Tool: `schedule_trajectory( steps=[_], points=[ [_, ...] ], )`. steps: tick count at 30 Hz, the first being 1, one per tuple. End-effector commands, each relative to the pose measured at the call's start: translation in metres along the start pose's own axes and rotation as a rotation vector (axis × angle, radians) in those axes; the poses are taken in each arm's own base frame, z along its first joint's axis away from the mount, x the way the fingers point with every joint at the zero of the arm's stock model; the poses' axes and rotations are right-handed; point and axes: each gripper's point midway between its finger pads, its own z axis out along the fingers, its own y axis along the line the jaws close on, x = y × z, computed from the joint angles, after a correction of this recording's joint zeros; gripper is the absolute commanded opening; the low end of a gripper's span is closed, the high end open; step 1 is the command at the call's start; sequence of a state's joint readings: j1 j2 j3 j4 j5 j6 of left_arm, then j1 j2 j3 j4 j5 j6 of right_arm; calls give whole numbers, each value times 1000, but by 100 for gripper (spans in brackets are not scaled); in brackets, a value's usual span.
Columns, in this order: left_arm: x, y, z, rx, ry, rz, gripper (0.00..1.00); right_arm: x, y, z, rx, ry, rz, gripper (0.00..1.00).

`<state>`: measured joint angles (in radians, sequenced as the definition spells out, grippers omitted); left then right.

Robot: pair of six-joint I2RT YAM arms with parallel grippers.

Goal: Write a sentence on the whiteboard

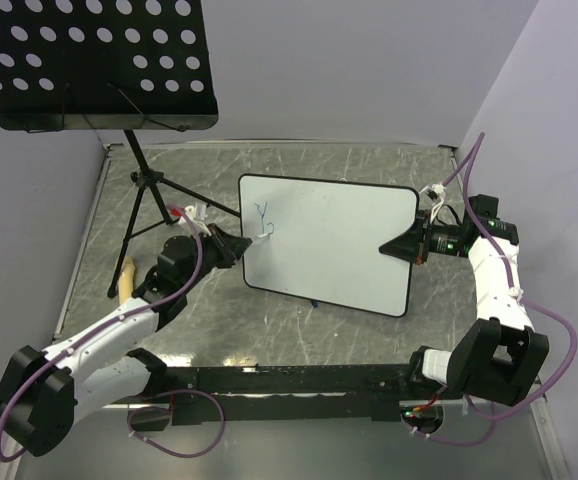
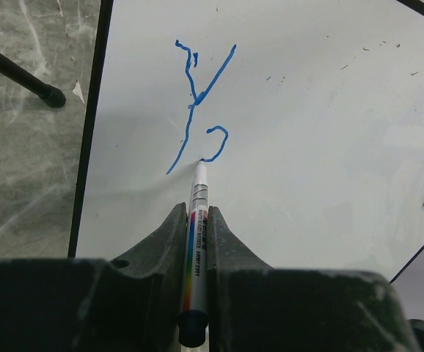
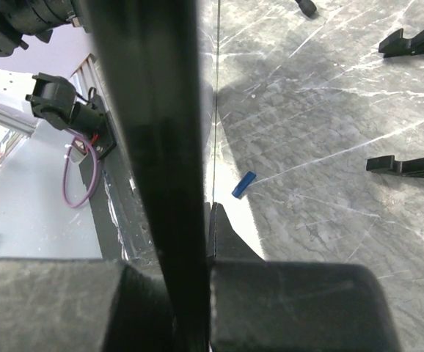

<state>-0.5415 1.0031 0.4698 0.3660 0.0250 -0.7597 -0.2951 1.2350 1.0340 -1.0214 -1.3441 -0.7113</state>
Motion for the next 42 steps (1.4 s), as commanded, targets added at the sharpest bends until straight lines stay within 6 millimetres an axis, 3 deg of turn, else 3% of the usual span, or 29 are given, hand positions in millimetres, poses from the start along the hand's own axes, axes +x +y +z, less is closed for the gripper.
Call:
schedule_trajectory(
  steps=[1,16,42],
  points=[
    [-17,9,6,-64,-48,35,1,-43,41,-1,-192,-161,-128,0],
    [-36,-5,15,-35,-89,45,1,-43,41,-1,-193,-162,-127,0],
    [-48,-23,17,26,-110,39,1,-43,40,-1,-192,-161,-124,0]
  ],
)
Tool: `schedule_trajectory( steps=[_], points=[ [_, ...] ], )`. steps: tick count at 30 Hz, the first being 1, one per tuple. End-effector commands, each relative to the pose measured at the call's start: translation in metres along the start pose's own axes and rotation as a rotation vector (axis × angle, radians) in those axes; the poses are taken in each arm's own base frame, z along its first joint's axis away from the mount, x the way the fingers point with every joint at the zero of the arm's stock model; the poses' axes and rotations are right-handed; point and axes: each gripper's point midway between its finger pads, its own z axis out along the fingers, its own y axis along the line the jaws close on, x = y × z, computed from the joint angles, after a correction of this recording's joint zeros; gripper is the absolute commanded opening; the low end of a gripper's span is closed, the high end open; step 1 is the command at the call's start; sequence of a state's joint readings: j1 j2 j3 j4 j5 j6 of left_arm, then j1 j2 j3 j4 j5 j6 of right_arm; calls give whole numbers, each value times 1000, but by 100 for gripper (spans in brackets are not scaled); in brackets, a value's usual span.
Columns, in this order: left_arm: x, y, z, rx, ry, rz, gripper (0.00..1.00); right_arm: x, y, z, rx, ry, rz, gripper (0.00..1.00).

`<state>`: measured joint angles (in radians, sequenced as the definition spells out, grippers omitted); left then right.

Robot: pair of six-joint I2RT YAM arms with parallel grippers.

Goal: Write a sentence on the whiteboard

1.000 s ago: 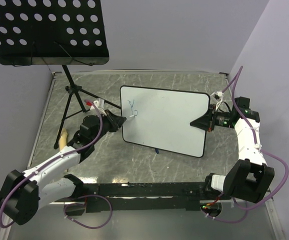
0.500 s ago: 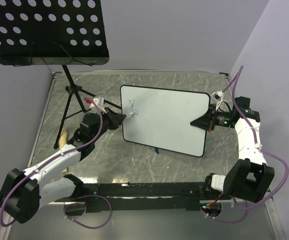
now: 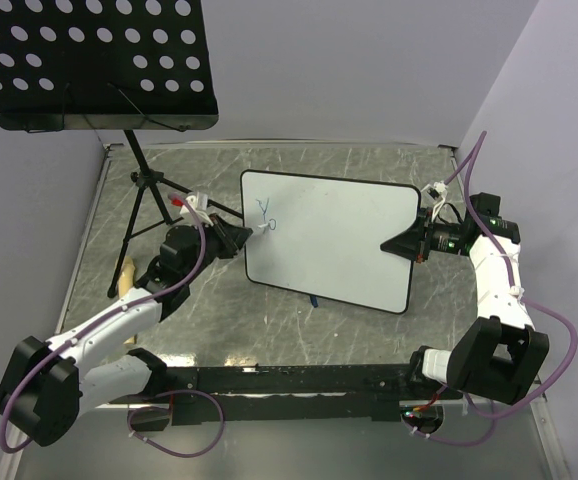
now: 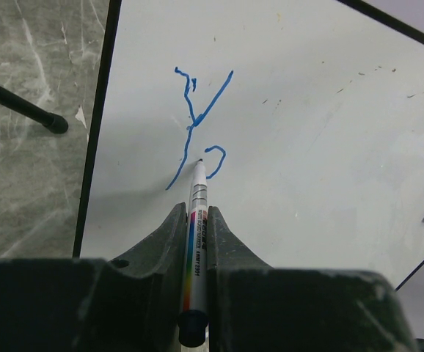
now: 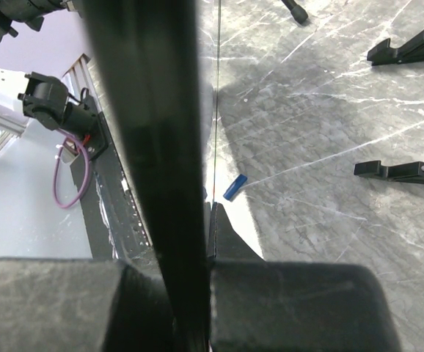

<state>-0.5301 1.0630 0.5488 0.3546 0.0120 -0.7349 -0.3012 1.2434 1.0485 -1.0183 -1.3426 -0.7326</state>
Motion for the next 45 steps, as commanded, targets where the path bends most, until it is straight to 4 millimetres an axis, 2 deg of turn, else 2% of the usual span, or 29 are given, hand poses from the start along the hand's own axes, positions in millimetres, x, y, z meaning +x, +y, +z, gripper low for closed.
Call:
schedule_trajectory(
  steps=[1,12,21,25,30,35,39,45],
  points=[
    [-32,-17,4,37,-92,14,1,-40,43,1,-200,-160,-94,0],
    [-28,-23,1,70,-75,3,1,-40,42,1,-197,-159,-91,0],
    [-50,-49,-31,149,-124,-13,1,-41,42,1,-198,-160,-93,0],
    [-40,-54,-32,181,-95,-35,1,-40,42,1,-198,-159,-90,0],
    [-23,-48,-30,156,-56,-27,1,-40,42,1,-197,-159,-93,0],
    [-7,-41,-36,112,-21,2,1,-40,41,1,-196,-157,-88,0],
    [-2,-36,-39,101,-11,9,1,-40,40,1,-198,-158,-85,0],
    [-5,-31,-27,67,-34,0,1,-40,40,1,-196,-157,-90,0]
  ],
)
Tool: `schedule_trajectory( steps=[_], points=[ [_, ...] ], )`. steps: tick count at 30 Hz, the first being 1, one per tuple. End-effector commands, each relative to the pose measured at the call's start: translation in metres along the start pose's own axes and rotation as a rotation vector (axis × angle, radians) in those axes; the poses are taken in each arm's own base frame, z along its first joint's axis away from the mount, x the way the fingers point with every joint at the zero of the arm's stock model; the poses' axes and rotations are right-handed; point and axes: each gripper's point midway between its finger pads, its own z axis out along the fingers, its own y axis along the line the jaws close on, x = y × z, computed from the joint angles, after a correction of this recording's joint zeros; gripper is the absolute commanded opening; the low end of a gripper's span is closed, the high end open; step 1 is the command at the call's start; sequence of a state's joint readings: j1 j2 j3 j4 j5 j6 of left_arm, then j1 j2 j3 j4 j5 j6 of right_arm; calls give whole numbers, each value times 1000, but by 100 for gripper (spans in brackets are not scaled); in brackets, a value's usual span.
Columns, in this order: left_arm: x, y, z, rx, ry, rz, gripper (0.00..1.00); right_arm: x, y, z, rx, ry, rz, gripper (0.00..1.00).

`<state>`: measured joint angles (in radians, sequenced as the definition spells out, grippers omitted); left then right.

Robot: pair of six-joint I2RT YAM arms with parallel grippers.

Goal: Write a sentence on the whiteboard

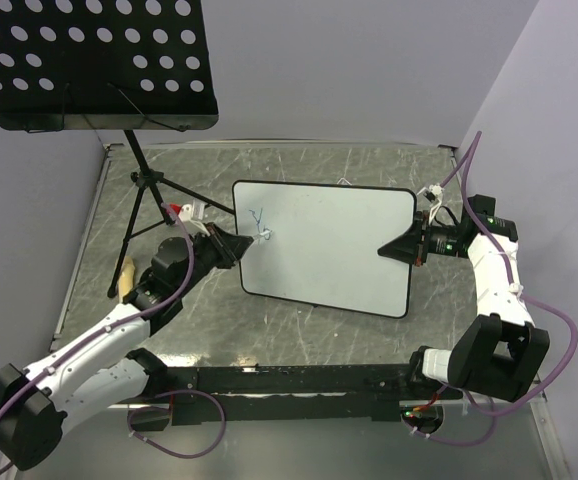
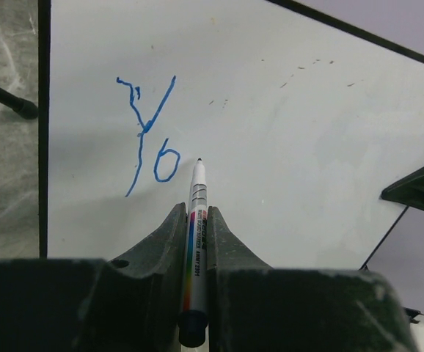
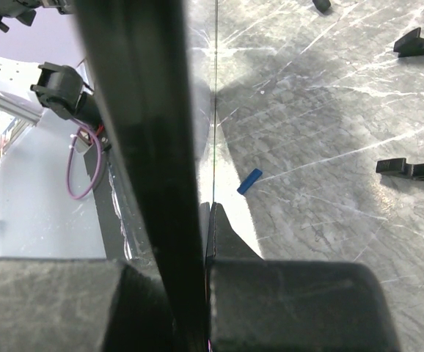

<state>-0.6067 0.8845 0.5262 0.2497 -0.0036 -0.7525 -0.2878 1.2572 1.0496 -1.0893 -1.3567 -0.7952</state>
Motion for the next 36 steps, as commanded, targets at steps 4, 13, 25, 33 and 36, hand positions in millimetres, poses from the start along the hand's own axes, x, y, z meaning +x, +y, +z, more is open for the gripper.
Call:
schedule_trajectory(
  steps=[4,13,25,33,36],
  points=[
    [-8,-1,12,-5,-39,13,1,-46,33,-1,-163,-167,-106,0],
    [-8,-3,12,5,-40,11,1,-46,34,-1,-165,-166,-103,0],
    [-12,1,18,-34,-45,24,1,-46,35,-1,-163,-167,-109,0],
    [0,3,10,-26,-2,20,1,-46,34,-1,-164,-168,-106,0],
    [5,7,8,-36,18,21,1,-47,34,-1,-164,-169,-112,0]
  ],
)
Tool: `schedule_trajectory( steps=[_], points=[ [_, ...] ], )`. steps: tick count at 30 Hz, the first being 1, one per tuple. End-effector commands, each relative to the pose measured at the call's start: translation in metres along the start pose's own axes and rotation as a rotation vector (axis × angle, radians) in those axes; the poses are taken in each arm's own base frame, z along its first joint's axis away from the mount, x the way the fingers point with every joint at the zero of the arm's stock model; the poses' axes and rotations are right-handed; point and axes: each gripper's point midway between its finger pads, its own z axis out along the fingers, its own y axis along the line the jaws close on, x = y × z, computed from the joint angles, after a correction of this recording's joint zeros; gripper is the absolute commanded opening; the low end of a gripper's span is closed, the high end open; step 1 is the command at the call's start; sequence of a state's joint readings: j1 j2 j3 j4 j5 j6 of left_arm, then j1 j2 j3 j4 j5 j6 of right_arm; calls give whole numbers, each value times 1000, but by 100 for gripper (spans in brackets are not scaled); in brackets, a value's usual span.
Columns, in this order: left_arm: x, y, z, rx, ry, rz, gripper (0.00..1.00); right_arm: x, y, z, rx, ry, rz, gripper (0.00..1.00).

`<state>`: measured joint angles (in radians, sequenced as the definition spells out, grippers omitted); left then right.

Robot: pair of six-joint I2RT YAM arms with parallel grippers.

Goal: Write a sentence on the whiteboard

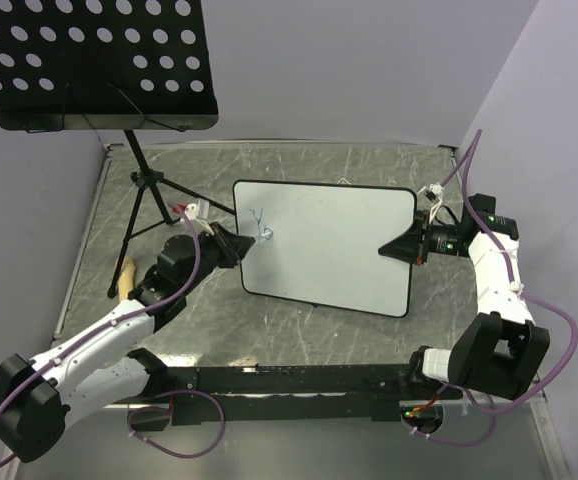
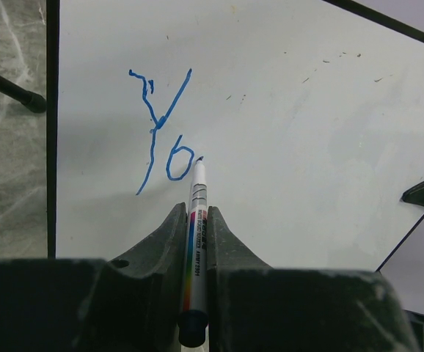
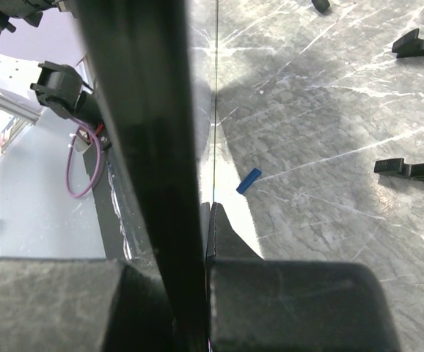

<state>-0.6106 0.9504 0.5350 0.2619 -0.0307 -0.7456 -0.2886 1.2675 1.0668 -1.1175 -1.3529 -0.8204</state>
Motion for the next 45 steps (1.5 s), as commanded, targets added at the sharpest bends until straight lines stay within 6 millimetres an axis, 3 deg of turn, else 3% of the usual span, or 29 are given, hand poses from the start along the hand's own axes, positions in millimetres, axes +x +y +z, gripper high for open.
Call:
schedule_trajectory(
  steps=[1,9,20,30,45],
  points=[
    [-1,-3,-5,7,6,11,1,-45,34,0,-165,-174,-102,0],
    [15,4,-3,4,51,-8,1,-45,34,-1,-164,-176,-105,0],
    [22,-3,1,49,74,-32,1,-45,35,-1,-166,-176,-101,0],
    [-3,-13,2,63,-19,-53,1,-45,35,-1,-164,-176,-104,0],
    [-25,-22,12,65,-82,-40,1,-46,35,-1,-166,-177,-105,0]
  ],
)
